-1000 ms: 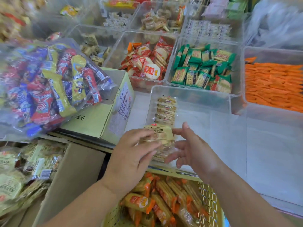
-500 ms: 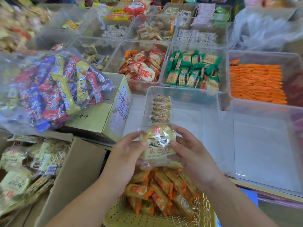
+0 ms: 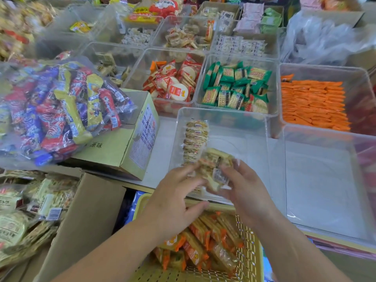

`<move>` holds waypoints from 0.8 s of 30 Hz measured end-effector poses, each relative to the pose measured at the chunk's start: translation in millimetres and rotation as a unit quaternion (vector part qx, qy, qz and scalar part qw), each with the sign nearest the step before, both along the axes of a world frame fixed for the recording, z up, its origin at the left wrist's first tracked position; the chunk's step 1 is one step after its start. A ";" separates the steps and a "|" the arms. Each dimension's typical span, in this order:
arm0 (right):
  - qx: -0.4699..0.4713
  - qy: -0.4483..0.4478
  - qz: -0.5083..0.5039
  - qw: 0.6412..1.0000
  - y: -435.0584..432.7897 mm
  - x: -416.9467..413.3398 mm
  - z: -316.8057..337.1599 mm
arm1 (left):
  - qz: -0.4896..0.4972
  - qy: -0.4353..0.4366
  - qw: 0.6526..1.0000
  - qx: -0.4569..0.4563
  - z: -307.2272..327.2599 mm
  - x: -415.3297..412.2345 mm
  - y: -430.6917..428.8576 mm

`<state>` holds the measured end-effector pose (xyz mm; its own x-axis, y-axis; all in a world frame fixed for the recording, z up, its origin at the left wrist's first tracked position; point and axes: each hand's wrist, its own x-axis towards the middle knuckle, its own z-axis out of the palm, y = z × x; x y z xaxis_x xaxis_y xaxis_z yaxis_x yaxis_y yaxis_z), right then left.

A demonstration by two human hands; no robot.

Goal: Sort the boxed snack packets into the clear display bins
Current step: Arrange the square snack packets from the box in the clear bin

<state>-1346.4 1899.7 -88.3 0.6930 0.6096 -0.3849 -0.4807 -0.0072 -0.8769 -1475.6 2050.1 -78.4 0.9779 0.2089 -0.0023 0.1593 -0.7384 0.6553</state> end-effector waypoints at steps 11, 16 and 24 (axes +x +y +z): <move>-0.433 -0.382 0.473 0.665 -4.7 76.1 -90.1 | 0.084 0.340 0.934 0.065 -35.7 9.8 31.8; -0.417 -0.285 0.585 0.635 9.9 74.3 -87.4 | 0.071 0.336 0.934 0.095 -40.2 9.2 35.9; -0.417 -0.220 0.597 0.649 27.8 67.7 -85.4 | 0.067 0.328 0.938 0.091 -46.3 7.5 38.3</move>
